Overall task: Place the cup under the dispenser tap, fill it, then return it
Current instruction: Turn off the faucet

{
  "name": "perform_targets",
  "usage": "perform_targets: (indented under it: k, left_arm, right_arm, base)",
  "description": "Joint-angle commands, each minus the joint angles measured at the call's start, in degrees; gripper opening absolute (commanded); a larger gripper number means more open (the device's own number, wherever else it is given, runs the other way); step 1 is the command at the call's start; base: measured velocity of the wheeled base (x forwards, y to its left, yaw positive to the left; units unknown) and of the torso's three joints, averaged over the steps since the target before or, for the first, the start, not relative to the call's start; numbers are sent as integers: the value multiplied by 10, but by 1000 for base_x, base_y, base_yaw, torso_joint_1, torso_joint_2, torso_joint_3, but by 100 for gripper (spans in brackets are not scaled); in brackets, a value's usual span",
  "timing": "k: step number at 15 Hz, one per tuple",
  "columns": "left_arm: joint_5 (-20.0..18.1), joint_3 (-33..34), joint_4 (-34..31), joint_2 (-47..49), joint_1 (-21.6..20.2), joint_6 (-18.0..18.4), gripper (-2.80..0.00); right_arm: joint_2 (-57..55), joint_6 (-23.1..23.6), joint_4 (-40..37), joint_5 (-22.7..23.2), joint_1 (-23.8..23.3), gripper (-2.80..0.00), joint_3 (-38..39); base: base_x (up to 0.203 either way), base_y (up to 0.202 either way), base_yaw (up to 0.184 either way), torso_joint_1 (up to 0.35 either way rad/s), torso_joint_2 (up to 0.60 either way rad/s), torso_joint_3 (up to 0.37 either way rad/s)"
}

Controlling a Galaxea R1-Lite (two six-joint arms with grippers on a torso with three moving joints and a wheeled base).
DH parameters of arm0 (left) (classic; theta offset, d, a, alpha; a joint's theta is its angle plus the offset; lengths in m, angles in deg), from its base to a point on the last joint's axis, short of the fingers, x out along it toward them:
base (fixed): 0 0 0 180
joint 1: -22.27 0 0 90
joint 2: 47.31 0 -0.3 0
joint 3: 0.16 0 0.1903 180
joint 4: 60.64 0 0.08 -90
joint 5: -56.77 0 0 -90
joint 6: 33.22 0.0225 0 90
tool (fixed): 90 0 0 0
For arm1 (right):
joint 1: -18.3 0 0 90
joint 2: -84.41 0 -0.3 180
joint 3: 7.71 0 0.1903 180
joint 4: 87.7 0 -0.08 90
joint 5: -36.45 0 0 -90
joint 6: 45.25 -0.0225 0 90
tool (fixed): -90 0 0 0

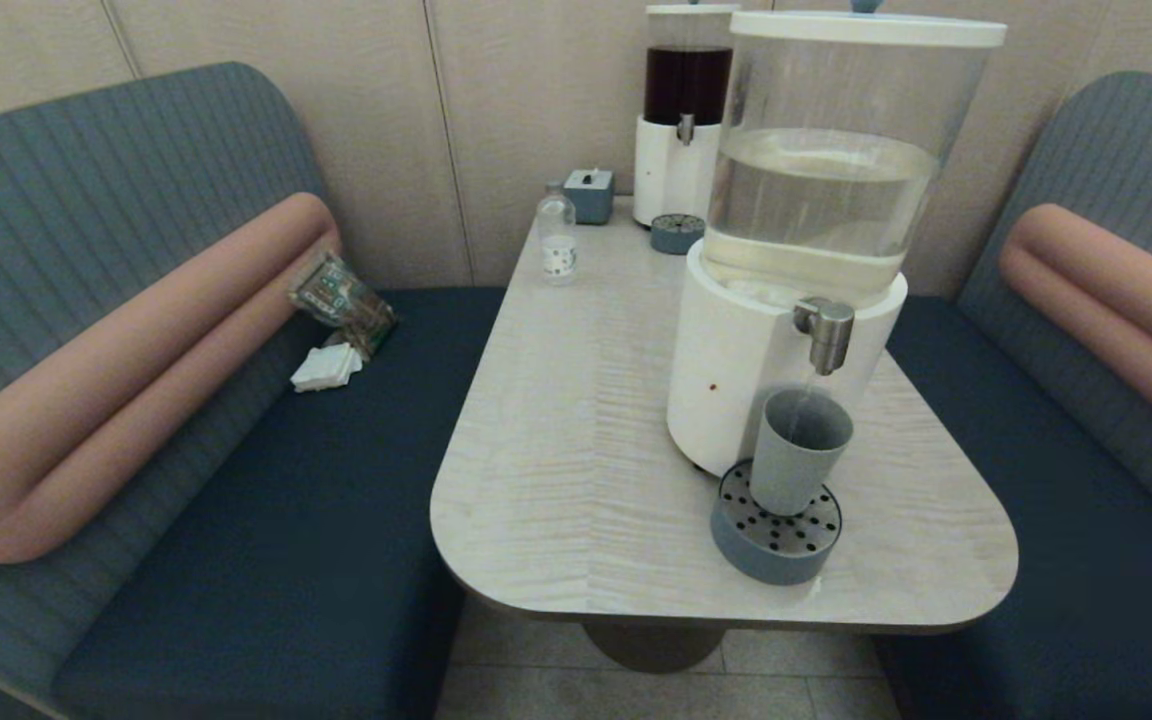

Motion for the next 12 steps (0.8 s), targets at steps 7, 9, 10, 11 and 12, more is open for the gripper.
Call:
perform_targets:
  k: [7,9,10,11,12]
  left_arm:
    - [0,0,0,-1,0,0,-280]
    - [0,0,0,-1,0,0,-280]
    - [0,0,0,-1,0,0,-280]
    - [0,0,1,0,0,-1,-280]
    - [0,0,0,-1,0,0,-280]
  right_arm:
    - [-58,-2,-82,40,0,-280,-175]
    - [-105,-3,-83,49,0,-280,-219]
    - [-129,-3,-83,51,1,-280,-243]
    - [-151,-4,-83,55,2,-280,-269]
    - [-172,-5,-83,60,3,-280,-289]
  base:
    - [0,0,0,0,0,0]
    - [0,0,0,0,0,0]
    - [0,0,0,0,0,0]
    - [0,0,0,0,0,0]
    - [0,0,0,0,0,0]
